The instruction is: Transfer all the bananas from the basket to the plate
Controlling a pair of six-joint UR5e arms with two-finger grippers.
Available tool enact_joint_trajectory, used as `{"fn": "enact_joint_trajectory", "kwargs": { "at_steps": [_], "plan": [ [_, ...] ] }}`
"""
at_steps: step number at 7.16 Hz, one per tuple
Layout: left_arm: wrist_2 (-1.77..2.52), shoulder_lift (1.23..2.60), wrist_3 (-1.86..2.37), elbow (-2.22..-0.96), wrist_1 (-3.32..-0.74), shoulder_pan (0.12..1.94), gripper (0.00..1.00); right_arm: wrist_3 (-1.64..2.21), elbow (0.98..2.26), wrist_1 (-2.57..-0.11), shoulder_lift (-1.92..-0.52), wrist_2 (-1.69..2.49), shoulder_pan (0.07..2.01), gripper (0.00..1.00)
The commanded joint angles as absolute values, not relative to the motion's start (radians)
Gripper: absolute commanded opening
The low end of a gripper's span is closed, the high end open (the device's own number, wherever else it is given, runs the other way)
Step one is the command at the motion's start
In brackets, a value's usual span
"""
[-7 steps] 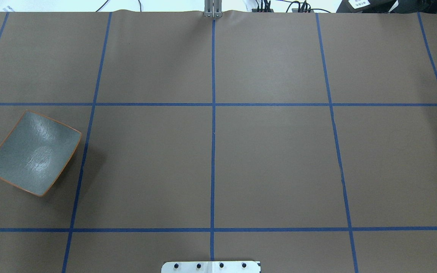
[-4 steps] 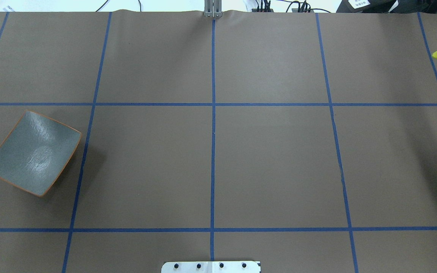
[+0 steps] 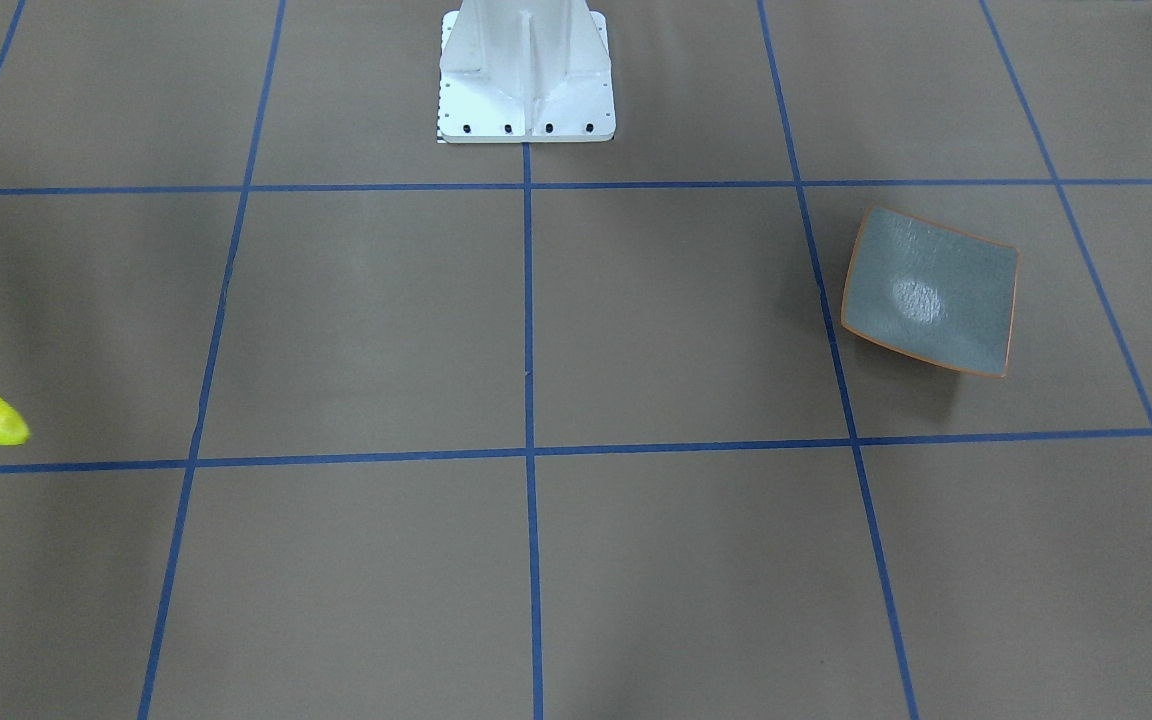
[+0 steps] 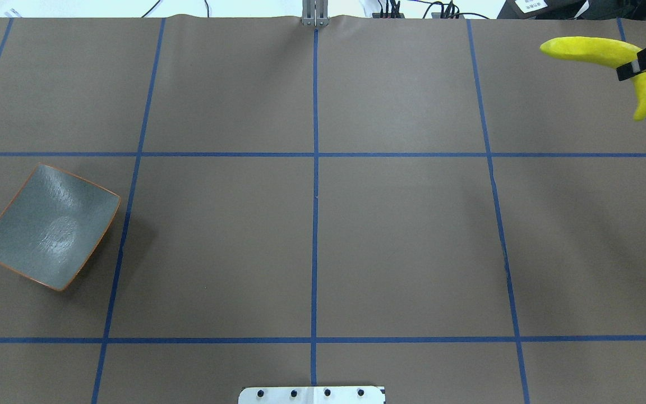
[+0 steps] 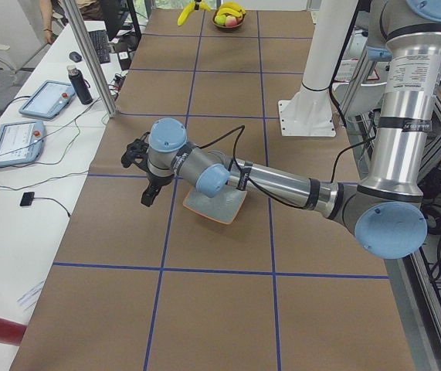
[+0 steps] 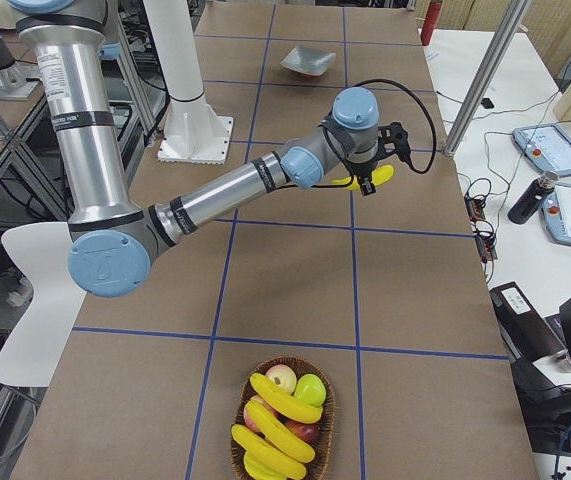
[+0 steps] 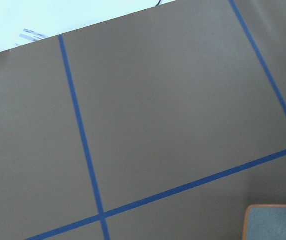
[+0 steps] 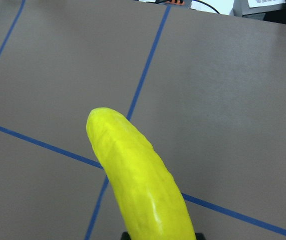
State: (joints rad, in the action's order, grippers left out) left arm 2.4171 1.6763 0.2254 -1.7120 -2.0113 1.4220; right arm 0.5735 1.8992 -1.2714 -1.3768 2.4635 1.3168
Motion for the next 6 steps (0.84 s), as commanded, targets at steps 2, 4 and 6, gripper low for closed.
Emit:
{"fn": "enact_joint_trajectory", "kwargs": {
  "at_steps": [2,4,6],
  "plan": [
    [2.418,1.753,0.724,-1.741,-2.242,1.255,1.0,1.11,1.914,-0.996,-1.255,2.161,1.004,0.0],
    [2.414,1.854,1.029,-1.737,-2.26,1.18,1.0,1.269,1.904,-0.997,-1.124,1.881,0.767,0.0],
    [2.414,1.938,1.267,-1.73,-2.263,1.109,1.0,1.339,1.901,-0.997,-1.053,1.667,0.605,0.0]
  ]
}}
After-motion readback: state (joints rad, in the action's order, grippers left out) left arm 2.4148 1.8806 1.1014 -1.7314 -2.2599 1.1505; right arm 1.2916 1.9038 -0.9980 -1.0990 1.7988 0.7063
